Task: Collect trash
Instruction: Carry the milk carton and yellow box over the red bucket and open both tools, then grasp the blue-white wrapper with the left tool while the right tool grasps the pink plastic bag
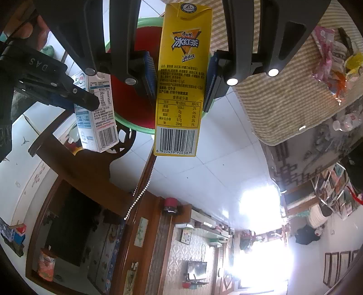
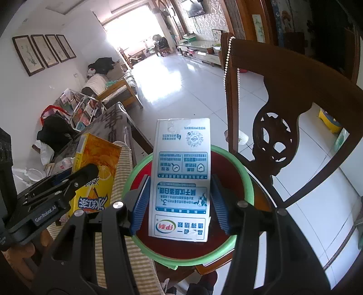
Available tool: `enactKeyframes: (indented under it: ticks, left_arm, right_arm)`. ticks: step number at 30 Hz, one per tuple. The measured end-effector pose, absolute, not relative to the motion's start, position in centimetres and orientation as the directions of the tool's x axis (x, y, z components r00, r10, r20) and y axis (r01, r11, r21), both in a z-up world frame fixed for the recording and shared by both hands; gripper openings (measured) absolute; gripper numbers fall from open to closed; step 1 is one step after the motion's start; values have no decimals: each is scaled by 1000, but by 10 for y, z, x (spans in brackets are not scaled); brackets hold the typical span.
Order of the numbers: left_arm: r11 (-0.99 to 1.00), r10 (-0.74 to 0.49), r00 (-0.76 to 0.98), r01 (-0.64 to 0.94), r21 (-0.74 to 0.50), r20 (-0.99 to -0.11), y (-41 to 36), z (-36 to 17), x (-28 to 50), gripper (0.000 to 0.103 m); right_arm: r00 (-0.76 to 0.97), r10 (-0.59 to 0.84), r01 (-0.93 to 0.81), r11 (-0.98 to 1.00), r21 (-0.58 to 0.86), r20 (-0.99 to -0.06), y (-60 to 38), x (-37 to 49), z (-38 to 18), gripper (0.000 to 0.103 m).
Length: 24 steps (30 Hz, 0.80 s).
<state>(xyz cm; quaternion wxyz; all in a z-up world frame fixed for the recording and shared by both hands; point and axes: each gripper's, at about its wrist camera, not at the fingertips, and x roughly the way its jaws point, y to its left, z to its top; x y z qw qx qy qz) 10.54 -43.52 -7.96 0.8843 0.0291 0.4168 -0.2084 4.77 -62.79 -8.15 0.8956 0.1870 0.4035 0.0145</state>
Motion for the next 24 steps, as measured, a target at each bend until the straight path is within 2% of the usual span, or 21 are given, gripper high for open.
enactKeyframes:
  ticks: [7, 8, 9, 10, 11, 18, 24]
  left_arm:
    - [901, -364, 559, 413, -130, -745, -441, -83, 106, 37]
    - [902, -362, 559, 412, -129, -745, -441, -83, 106, 58]
    - [904, -357, 561, 410, -124, -747, -440, -83, 107, 69]
    - [906, -357, 573, 406, -123, -738, -437, -82, 106, 75]
    - [906, -362, 582, 404, -127, -728, -432, -80, 104, 75]
    - [938, -295, 617, 333, -97, -730, -383, -80, 98, 75]
    - [980, -150, 632, 199, -28, -760, -303, -99, 80, 75]
  right_arm:
    - [672, 160, 136, 933, 333, -723, -628, 50, -82, 52]
    - [674, 150, 143, 934, 326, -724, -627, 50, -83, 54]
    - [667, 148, 148, 934, 325, -730, -627, 51, -84, 73]
    - [660, 144, 158, 933, 324, -737, -627, 52, -85, 86]
    - [660, 138, 169, 931, 324, -739, -627, 52, -87, 91]
    - [654, 178, 139, 927, 348, -735, -610, 57, -86, 91]
    - [630, 242, 66, 930, 361, -738, -566, 73, -87, 91]
